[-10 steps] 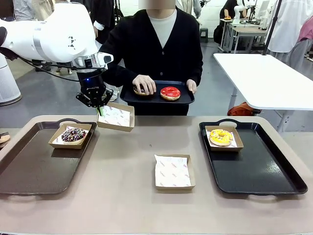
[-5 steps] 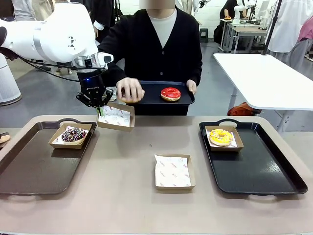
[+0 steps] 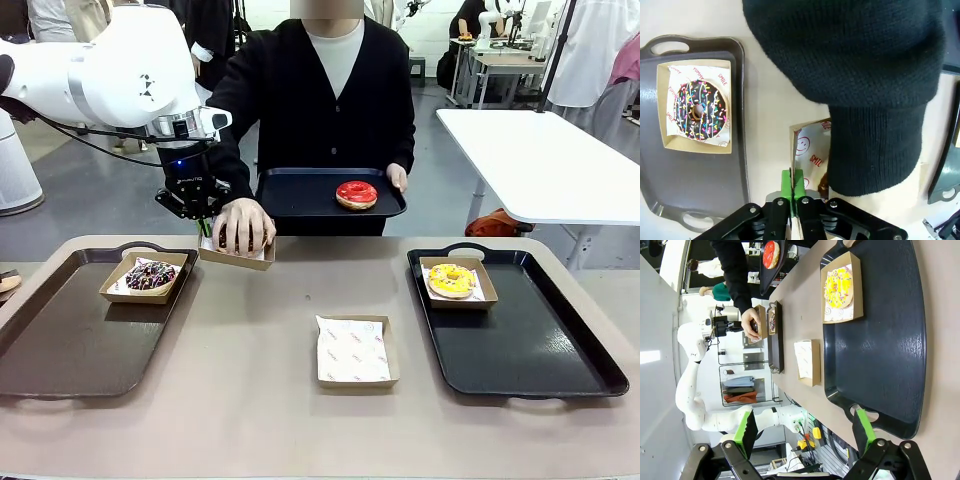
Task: Individually package the donuts and arrange them on the tray.
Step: Place the picked Paper togo box on the Handle tray while simultaneously picking up another Paper togo box from the table with the other hand.
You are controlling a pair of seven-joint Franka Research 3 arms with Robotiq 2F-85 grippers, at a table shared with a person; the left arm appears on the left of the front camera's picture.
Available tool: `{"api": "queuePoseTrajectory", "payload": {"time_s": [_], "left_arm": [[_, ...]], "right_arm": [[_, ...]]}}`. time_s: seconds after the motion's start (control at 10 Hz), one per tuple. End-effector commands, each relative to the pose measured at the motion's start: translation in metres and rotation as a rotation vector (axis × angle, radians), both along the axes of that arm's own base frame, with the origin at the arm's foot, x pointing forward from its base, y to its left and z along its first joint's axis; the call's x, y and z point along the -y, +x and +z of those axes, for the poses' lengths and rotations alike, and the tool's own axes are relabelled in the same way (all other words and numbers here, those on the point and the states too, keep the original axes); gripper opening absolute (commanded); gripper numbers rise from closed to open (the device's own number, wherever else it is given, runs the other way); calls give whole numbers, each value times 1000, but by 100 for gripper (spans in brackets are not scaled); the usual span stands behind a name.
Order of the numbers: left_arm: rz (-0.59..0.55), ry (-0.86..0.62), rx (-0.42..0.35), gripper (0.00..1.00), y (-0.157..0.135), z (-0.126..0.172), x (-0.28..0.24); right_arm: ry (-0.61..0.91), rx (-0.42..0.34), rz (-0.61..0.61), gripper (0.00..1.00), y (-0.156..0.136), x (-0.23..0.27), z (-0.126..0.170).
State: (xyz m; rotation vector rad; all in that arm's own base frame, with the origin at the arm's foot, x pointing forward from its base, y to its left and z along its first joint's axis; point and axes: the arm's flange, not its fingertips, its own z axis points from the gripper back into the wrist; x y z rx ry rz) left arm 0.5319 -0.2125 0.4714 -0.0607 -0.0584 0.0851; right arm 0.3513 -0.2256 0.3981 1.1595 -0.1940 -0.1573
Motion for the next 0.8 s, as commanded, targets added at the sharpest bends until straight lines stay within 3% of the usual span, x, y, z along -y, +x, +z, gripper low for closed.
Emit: {"api": "queuePoseTrajectory", "payload": {"time_s": [0.0, 0.7], "left_arm": [[0, -3, 9, 0, -1, 2, -1], [0, -3, 9, 0, -1, 2, -1]], "right_arm": [[-3, -11, -2, 100, -1, -1, 2], [-3, -11, -2, 100, -1, -1, 2]]}}
